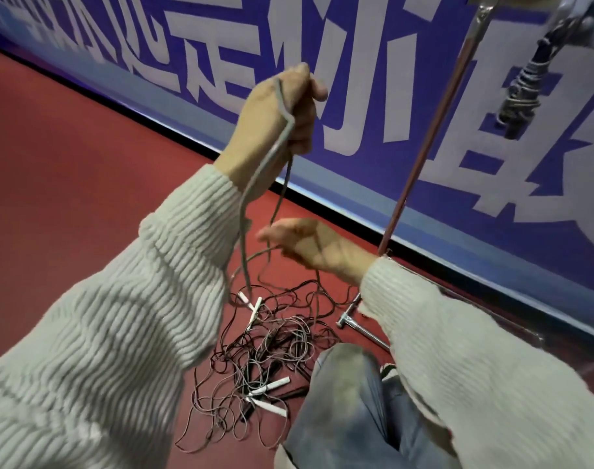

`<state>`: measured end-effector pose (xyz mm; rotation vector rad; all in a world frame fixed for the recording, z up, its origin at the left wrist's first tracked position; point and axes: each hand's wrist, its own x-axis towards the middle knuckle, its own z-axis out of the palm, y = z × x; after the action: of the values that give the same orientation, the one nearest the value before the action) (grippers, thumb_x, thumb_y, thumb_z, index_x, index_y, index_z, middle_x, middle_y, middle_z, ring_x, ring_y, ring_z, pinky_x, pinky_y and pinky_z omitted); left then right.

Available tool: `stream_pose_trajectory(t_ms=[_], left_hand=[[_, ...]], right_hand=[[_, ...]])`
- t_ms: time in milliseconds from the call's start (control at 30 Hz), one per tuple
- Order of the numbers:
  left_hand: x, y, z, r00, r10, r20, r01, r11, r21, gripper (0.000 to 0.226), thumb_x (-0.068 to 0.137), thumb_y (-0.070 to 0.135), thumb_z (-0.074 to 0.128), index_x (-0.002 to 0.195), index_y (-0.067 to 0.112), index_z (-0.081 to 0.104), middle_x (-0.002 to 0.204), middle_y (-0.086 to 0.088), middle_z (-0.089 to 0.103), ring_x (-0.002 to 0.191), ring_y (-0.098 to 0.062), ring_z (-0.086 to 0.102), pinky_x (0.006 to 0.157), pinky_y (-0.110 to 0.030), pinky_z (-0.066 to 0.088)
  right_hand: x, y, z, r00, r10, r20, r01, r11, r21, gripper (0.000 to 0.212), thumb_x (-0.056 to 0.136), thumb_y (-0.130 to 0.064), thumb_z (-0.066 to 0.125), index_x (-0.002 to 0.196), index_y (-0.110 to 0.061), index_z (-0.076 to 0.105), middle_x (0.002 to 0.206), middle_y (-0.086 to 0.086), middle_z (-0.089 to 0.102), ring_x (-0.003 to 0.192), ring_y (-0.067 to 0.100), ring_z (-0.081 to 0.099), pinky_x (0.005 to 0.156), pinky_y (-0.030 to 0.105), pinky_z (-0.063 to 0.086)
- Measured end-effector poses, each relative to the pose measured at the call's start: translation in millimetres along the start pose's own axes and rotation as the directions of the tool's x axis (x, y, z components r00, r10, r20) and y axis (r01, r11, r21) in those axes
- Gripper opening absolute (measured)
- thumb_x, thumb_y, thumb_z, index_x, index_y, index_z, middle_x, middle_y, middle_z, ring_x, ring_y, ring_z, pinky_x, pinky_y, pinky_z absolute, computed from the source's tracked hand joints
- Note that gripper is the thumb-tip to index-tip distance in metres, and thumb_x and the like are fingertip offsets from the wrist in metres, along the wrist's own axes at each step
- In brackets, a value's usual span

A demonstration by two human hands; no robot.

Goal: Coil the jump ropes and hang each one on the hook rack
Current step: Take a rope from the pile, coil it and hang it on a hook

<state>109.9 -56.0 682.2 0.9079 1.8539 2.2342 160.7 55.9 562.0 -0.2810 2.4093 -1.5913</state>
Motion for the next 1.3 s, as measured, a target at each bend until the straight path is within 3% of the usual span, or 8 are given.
stream_pose_trajectory(t_ms=[67, 200, 400, 600, 700, 800, 933, 1300], left_hand=[[-7.0, -11.9, -17.0, 0.995, 0.099, -0.005, -0.098, 0.993, 0.063, 0.012, 0.102, 0.019, 0.053, 0.110, 0.011, 0.058, 0.085, 0.000, 0.057, 0.077, -0.016, 0.059, 0.074, -0.030, 0.050], [-53.8, -79.4, -60.3, 0.988, -0.136, -0.074, 0.146, 0.977, 0.156, 0.088, 0.074, 0.011, 0.062, 0.153, 0.032, 0.031, 0.156, -0.001, 0.043, 0.144, -0.011, 0.041, 0.115, -0.038, 0.037], [-101.0, -169.7, -35.3, 0.830, -0.555, 0.048, 0.471, 0.745, 0.473, 0.013, 0.104, 0.026, 0.053, 0.106, 0.018, 0.063, 0.109, 0.000, 0.071, 0.102, -0.015, 0.068, 0.104, -0.045, 0.051], [-53.7, -115.4, -42.5, 0.858, -0.363, -0.363, 0.256, 0.916, -0.310, 0.037, 0.108, 0.017, 0.042, 0.073, 0.023, 0.036, 0.060, 0.006, 0.029, 0.050, -0.010, 0.026, 0.056, -0.025, 0.034], [-37.0, -71.3, -21.0, 0.957, -0.255, -0.134, 0.194, 0.914, -0.357, 0.029, 0.103, 0.014, 0.050, 0.075, 0.020, 0.045, 0.063, 0.003, 0.030, 0.054, -0.011, 0.028, 0.058, -0.024, 0.034], [-35.6, -45.3, 6.0, 0.985, -0.147, 0.087, 0.165, 0.953, -0.254, 0.024, 0.102, 0.012, 0.050, 0.079, 0.017, 0.047, 0.065, 0.001, 0.033, 0.055, -0.011, 0.034, 0.060, -0.025, 0.038], [-37.2, -53.7, -16.4, 0.965, 0.090, -0.246, -0.128, 0.981, -0.144, 0.037, 0.079, 0.000, 0.050, 0.115, 0.010, 0.057, 0.105, -0.009, 0.062, 0.102, -0.026, 0.060, 0.095, -0.037, 0.048], [-113.2, -187.3, -34.0, 0.875, -0.485, -0.013, 0.448, 0.797, 0.404, 0.041, 0.098, 0.043, 0.060, 0.134, 0.025, 0.054, 0.129, 0.009, 0.062, 0.120, -0.003, 0.058, 0.113, -0.048, 0.044]], right_hand=[[8.0, -13.3, -5.5, 0.968, -0.005, -0.252, 0.018, 0.999, 0.047, 0.027, 0.107, -0.022, 0.051, 0.084, -0.018, 0.066, 0.066, -0.013, 0.056, 0.058, 0.006, 0.049, 0.059, 0.020, 0.041], [12.7, -42.5, -36.8, 0.861, -0.049, -0.506, 0.187, 0.956, 0.226, 0.044, 0.109, -0.036, 0.044, 0.073, -0.017, 0.059, 0.056, -0.003, 0.043, 0.044, 0.009, 0.031, 0.044, 0.023, 0.025], [10.8, -68.6, -58.1, 0.889, -0.018, -0.457, 0.323, 0.734, 0.598, 0.040, 0.108, -0.037, 0.048, 0.072, -0.020, 0.052, 0.067, -0.001, 0.045, 0.045, 0.007, 0.023, 0.039, 0.020, 0.019], [-2.3, -4.8, -70.0, 0.935, 0.142, -0.324, -0.045, 0.957, 0.288, 0.013, 0.092, -0.027, 0.072, 0.084, -0.023, 0.063, 0.057, -0.006, 0.047, 0.043, 0.007, 0.029, 0.043, 0.020, 0.019], [-2.2, 18.1, -36.2, 0.965, 0.255, -0.056, -0.252, 0.966, 0.051, 0.051, 0.087, -0.014, 0.077, 0.130, -0.036, 0.059, 0.054, -0.006, 0.054, 0.048, 0.011, 0.032, 0.046, 0.024, 0.021], [2.3, 4.2, -3.9, 0.977, 0.214, 0.004, -0.214, 0.974, 0.074, 0.026, 0.092, -0.018, 0.073, 0.079, -0.040, 0.077, 0.051, -0.011, 0.054, 0.049, 0.010, 0.032, 0.047, 0.024, 0.022], [14.8, -21.9, -14.7, 0.974, 0.069, -0.214, -0.001, 0.954, 0.301, 0.045, 0.104, -0.040, 0.051, 0.064, -0.021, 0.058, 0.051, -0.005, 0.042, 0.041, 0.008, 0.034, 0.047, 0.023, 0.020], [-17.8, -114.1, -90.9, 0.925, -0.363, -0.117, 0.333, 0.621, 0.709, 0.047, 0.111, -0.036, 0.031, 0.070, -0.016, 0.042, 0.045, -0.006, 0.032, 0.036, 0.010, 0.018, 0.038, 0.023, 0.011]])
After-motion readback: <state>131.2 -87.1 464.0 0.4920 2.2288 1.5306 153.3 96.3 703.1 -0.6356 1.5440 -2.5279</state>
